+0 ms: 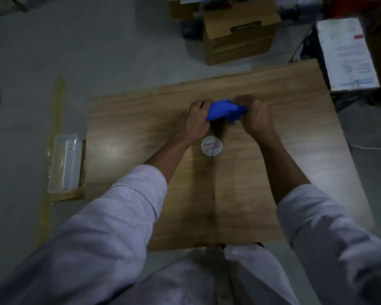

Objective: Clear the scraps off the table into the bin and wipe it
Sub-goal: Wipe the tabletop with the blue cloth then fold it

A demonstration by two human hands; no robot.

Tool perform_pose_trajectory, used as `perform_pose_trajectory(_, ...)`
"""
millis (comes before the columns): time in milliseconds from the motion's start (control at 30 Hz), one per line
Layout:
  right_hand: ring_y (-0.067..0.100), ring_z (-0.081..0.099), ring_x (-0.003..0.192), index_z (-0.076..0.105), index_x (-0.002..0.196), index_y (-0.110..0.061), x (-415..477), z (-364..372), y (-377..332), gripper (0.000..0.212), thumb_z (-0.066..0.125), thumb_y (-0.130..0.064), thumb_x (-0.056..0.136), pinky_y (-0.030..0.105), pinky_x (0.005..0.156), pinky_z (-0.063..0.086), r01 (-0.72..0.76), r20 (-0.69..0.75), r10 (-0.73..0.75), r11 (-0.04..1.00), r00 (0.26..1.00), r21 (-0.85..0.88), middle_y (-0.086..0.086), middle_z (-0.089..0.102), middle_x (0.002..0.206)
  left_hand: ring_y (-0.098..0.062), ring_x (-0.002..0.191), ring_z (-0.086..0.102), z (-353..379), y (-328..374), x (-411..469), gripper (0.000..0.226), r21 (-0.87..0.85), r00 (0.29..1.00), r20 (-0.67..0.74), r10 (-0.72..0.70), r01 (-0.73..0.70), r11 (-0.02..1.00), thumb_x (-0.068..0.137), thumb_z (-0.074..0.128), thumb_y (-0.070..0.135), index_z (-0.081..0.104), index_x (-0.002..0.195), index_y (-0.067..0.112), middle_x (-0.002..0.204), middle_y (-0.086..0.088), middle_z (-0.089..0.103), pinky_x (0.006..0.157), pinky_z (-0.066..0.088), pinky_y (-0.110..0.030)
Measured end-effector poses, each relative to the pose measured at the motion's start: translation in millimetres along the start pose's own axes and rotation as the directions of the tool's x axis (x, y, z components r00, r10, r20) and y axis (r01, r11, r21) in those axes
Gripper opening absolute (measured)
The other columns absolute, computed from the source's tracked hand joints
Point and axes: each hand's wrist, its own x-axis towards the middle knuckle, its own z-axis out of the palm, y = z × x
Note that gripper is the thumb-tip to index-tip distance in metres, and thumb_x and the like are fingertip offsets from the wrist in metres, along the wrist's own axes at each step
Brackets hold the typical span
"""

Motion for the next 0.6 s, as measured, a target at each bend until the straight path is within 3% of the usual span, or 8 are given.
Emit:
perform_pose_trajectory(100, 0.038, 0.066, 0.112, 0.074, 0.119, -0.007, 67, 26, 33, 0.054, 0.044, -0.025, 0.079, 0.035, 0.101, 0.047, 0.076, -0.022, -0.076, 0.997, 0.997, 0.004, 0.02, 0.07, 0.122, -0.048, 0.124, 0.054, 27, -26, 58, 0.073, -0.083, 0.988, -0.156, 0.0, -0.013, 0.996, 0.063, 0.06, -0.005, 0.055, 0.136, -0.005, 0.135, -0.028, 0.056, 0.104, 0.046, -0.056)
perform_pose_trajectory(167, 0.045, 0.06, 0.123, 0.068, 0.128, -0.006, 78, 59, 60, 0.055, 0.042, -0.022, 0.082, 0.041, 0.109, 0.041, 0.156, 0.054, -0.154, 0.988, 0.987, -0.022, 0.025, 0.064, 0.131, -0.047, 0.145, 0.034, 57, -42, 69, 0.082, -0.083, 0.998, -0.049, -0.044, 0.04, 0.996, 0.071, 0.061, 0.001, 0.039, 0.149, -0.004, 0.155, -0.029, 0.037, 0.121, 0.024, -0.055)
perform_pose_trajectory(267, 0.039, 0.026, 0.151, 0.047, 0.15, -0.029, 36, 96, 84, 0.061, 0.053, -0.034, 0.089, 0.052, 0.118, 0.023, 0.202, 0.274, -0.145, 0.959, 0.951, -0.196, 0.014, 0.039, 0.16, -0.032, 0.156, 0.005, 96, -53, 45, 0.089, 0.024, 0.988, 0.15, -0.033, 0.03, 0.999, 0.09, 0.056, 0.043, 0.016, 0.16, 0.006, 0.168, -0.013, 0.008, 0.124, 0.0, -0.049)
perform_pose_trajectory(333, 0.037, 0.013, 0.154, 0.044, 0.152, -0.035, 0, 101, 87, 0.064, 0.059, -0.043, 0.09, 0.056, 0.118, 0.021, 0.176, 0.307, -0.118, 0.97, 0.945, -0.169, 0.007, 0.028, 0.166, -0.028, 0.156, 0.003, 104, -61, 28, 0.084, -0.059, 0.969, 0.228, 0.095, -0.083, 0.995, 0.085, 0.051, 0.03, 0.019, 0.16, 0.008, 0.168, -0.011, 0.009, 0.125, 0.0, -0.047)
perform_pose_trajectory(400, 0.042, 0.014, 0.154, 0.047, 0.151, -0.03, -26, 97, 82, 0.064, 0.049, -0.048, 0.089, 0.061, 0.118, 0.024, 0.177, 0.299, -0.14, 0.979, 0.944, -0.101, 0.01, 0.028, 0.165, -0.024, 0.156, 0.002, 101, -72, 23, 0.087, -0.117, 0.919, 0.296, 0.261, -0.236, 0.965, 0.079, 0.054, 0.008, 0.021, 0.159, 0.01, 0.168, -0.009, 0.015, 0.126, 0.0, -0.043)
perform_pose_trajectory(467, 0.044, 0.013, 0.153, 0.043, 0.154, -0.028, -38, 101, 69, 0.069, 0.043, -0.05, 0.088, 0.065, 0.116, 0.026, 0.108, 0.275, -0.061, 0.981, 0.96, -0.159, 0.012, 0.024, 0.167, -0.023, 0.157, 0.005, 91, -81, 37, 0.083, -0.126, 0.867, 0.303, 0.395, -0.375, 0.919, 0.085, 0.061, 0.011, 0.023, 0.159, 0.012, 0.168, -0.006, 0.018, 0.127, 0.004, -0.043)
perform_pose_trajectory(533, 0.044, 0.01, 0.154, 0.037, 0.157, -0.024, -33, 116, 42, 0.076, 0.044, -0.057, 0.088, 0.065, 0.116, 0.026, -0.074, 0.189, 0.125, 0.964, 0.974, -0.257, 0.014, 0.017, 0.168, -0.026, 0.156, 0.012, 83, -83, 73, 0.078, -0.108, 0.821, 0.335, 0.461, -0.453, 0.885, 0.087, 0.059, 0.018, 0.028, 0.158, 0.014, 0.167, -0.007, 0.021, 0.126, 0.006, -0.045)
perform_pose_trajectory(600, 0.04, 0.005, 0.155, 0.031, 0.159, -0.016, -11, 135, 19, 0.083, 0.042, -0.065, 0.093, 0.065, 0.111, 0.026, -0.251, 0.064, 0.278, 0.929, 0.958, -0.273, 0.014, 0.01, 0.169, -0.028, 0.156, 0.013, 74, -75, 124, 0.086, -0.048, 0.784, 0.38, 0.49, -0.513, 0.857, 0.078, 0.059, 0.007, 0.03, 0.158, 0.018, 0.167, -0.006, 0.021, 0.125, 0.007, -0.047)
